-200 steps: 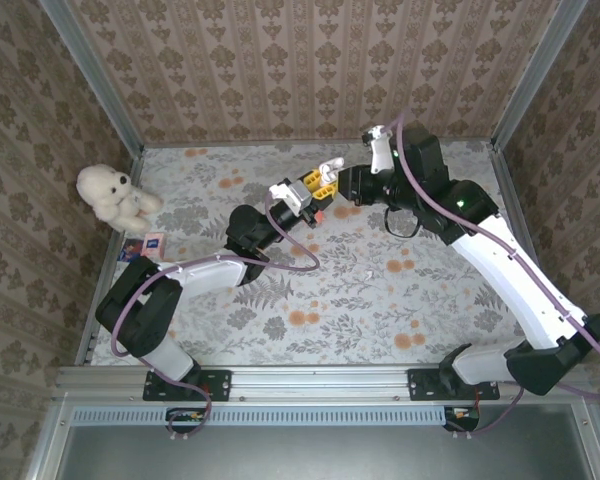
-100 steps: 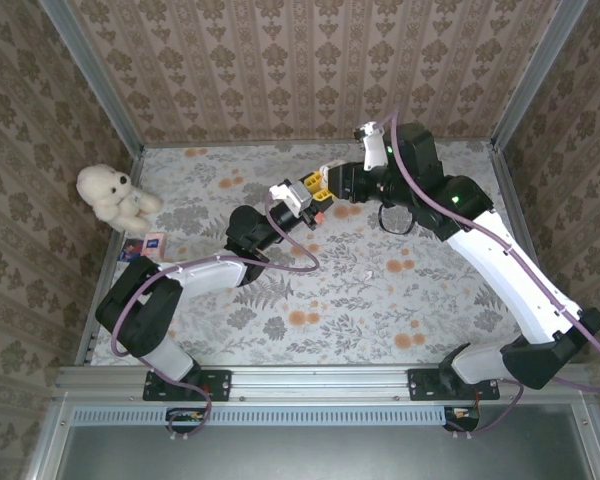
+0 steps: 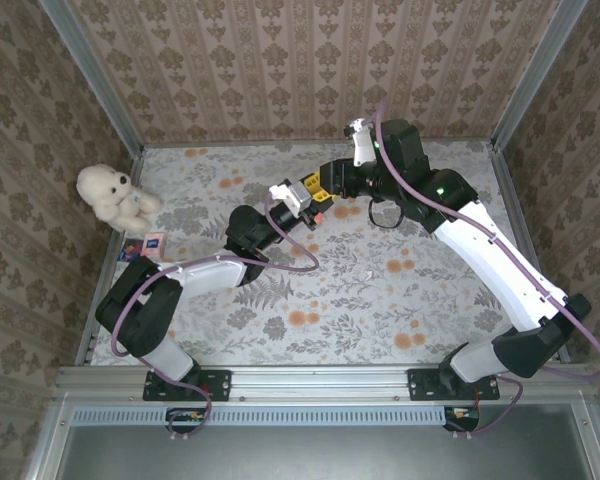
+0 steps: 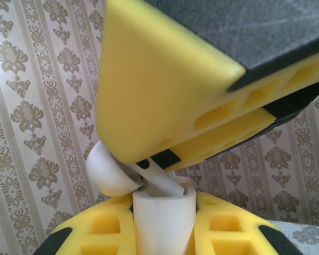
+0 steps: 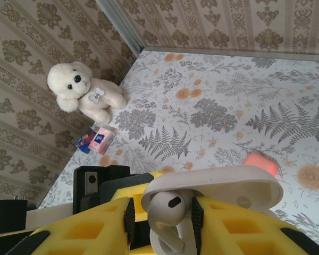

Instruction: Insert wireless bluetooth earbuds into charging case

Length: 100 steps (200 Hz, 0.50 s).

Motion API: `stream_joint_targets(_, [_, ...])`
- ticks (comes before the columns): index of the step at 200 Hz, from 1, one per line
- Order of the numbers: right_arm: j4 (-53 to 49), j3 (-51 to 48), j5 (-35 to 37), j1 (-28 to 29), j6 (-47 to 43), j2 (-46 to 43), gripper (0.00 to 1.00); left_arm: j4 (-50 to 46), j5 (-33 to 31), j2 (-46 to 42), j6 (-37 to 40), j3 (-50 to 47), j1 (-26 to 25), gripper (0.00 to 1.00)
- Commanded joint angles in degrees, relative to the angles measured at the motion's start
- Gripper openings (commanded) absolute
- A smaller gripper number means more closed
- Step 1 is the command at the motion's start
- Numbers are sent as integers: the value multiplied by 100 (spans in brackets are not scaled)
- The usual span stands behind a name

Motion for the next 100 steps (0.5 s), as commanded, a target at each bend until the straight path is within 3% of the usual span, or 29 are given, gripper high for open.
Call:
stream_joint_targets(1, [140, 178, 280, 34, 117, 70, 36, 227, 199, -201, -107, 4, 24, 0])
stream_joint_targets(100, [485, -28, 461, 32, 388, -13, 22, 211, 273, -204, -44, 49, 21, 0])
